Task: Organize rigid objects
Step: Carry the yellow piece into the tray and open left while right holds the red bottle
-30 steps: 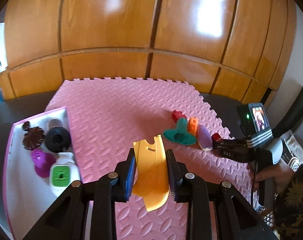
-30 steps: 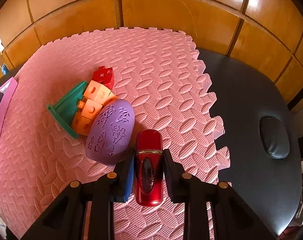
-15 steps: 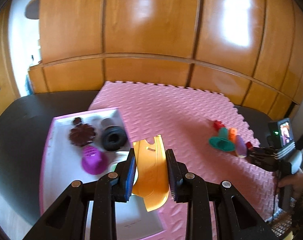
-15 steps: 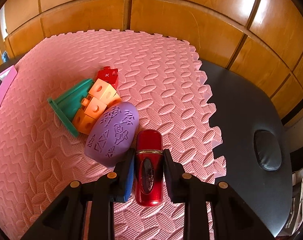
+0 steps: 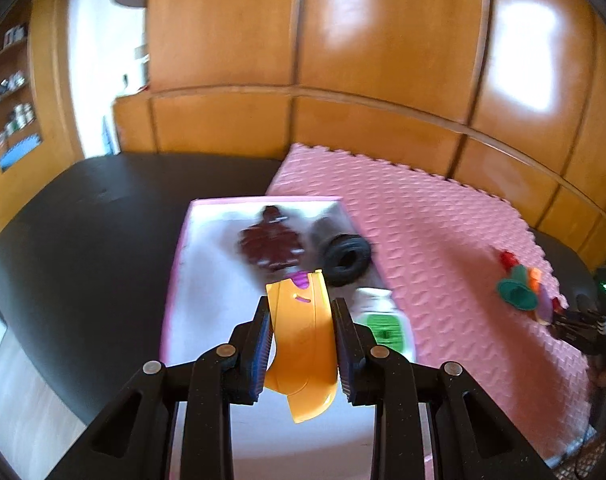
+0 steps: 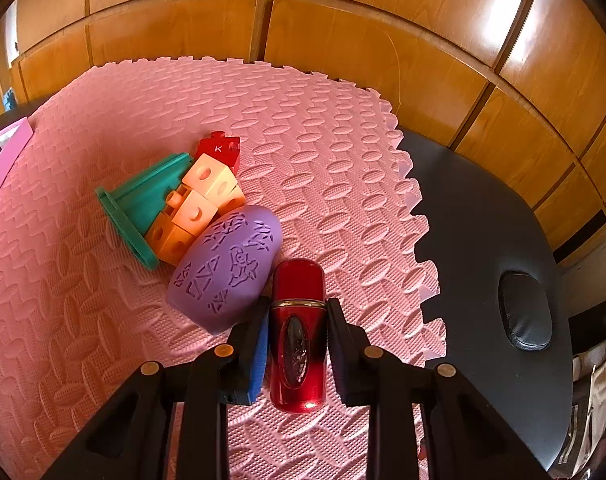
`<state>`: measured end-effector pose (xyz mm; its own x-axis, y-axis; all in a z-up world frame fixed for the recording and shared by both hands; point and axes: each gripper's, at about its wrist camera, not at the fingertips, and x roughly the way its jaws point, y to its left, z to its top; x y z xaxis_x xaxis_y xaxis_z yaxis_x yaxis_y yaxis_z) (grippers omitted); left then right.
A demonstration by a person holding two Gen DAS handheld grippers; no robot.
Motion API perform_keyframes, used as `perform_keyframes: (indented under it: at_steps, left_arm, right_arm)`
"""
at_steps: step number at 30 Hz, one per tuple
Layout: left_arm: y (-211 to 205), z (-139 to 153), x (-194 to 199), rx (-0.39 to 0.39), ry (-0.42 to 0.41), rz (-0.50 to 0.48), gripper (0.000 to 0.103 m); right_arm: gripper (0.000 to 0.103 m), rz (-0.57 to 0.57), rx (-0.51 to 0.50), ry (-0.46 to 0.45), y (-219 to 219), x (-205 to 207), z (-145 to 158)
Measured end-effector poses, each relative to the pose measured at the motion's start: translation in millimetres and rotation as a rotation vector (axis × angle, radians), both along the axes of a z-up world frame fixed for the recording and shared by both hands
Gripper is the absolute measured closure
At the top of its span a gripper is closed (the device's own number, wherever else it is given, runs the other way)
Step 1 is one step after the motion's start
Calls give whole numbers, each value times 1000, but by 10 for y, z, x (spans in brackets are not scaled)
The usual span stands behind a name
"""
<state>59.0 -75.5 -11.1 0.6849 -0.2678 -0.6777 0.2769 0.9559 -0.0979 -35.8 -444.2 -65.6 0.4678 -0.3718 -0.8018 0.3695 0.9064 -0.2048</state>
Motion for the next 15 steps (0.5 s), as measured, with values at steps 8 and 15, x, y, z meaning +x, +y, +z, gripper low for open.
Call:
perform_keyframes:
  at_steps: [8,15]
  left_arm:
    - [400,-223,439,-43,100,86,74]
    - [315,-375,832,-22,139,88,74]
  right_arm:
    - [77,2,-9,3,10,12,-2]
    - [77,1,-5,2,6,17,-3]
